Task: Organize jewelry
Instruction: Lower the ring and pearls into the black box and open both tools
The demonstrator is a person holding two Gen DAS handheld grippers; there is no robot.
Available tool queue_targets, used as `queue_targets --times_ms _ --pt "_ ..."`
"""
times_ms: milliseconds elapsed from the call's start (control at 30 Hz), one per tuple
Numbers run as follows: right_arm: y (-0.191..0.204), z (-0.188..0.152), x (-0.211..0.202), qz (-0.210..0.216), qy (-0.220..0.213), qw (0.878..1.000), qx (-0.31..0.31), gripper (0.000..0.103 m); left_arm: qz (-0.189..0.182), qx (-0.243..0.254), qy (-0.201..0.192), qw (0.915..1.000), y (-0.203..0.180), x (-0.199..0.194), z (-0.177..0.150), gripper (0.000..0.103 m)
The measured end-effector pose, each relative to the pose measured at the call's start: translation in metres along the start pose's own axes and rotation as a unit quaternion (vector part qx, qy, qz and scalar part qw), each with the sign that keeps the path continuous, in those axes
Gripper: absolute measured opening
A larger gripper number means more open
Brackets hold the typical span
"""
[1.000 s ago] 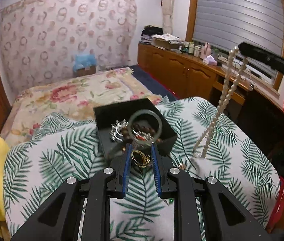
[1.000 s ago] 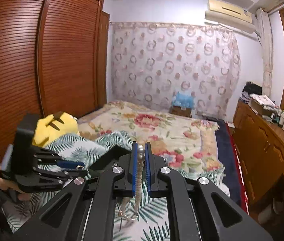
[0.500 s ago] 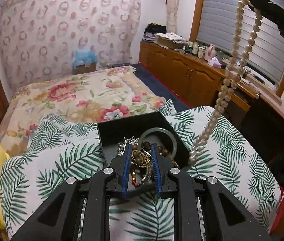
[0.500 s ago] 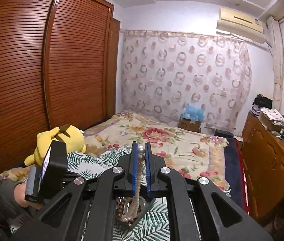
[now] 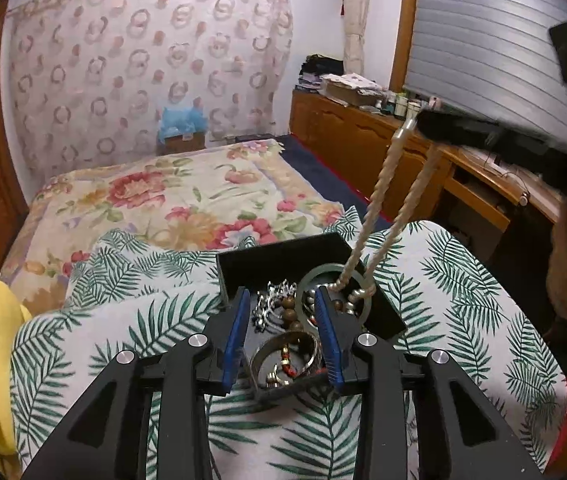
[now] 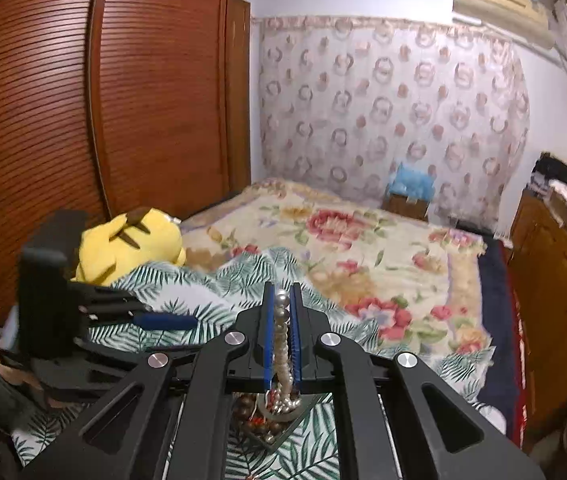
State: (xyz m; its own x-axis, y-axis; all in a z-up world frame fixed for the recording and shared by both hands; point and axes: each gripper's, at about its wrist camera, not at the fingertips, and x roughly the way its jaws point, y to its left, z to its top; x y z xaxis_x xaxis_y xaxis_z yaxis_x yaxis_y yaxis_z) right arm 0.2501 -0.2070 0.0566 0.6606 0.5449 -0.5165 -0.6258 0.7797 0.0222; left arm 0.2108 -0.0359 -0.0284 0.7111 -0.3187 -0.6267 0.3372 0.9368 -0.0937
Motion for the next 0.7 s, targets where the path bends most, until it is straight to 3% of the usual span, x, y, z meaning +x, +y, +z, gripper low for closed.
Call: queue_targets --times_ms 433,600,700 --pt "0.007 -0.034 0.033 0.023 0.042 0.999 0.014 0.009 0.015 -0.004 -0.011 0.9998 0.003 -0.016 -0.016 0.048" --pt "0.007 -0.043 0.030 0.014 0.043 0.999 0.014 0.009 0.018 -0.008 -0.006 0.9998 0.004 -0.016 -0.022 0.068" --pt "0.004 -0.054 0.019 0.012 0.045 0.999 0.021 0.014 0.018 -0.012 -0.003 0.9998 0.003 -0.018 -0.026 0.075"
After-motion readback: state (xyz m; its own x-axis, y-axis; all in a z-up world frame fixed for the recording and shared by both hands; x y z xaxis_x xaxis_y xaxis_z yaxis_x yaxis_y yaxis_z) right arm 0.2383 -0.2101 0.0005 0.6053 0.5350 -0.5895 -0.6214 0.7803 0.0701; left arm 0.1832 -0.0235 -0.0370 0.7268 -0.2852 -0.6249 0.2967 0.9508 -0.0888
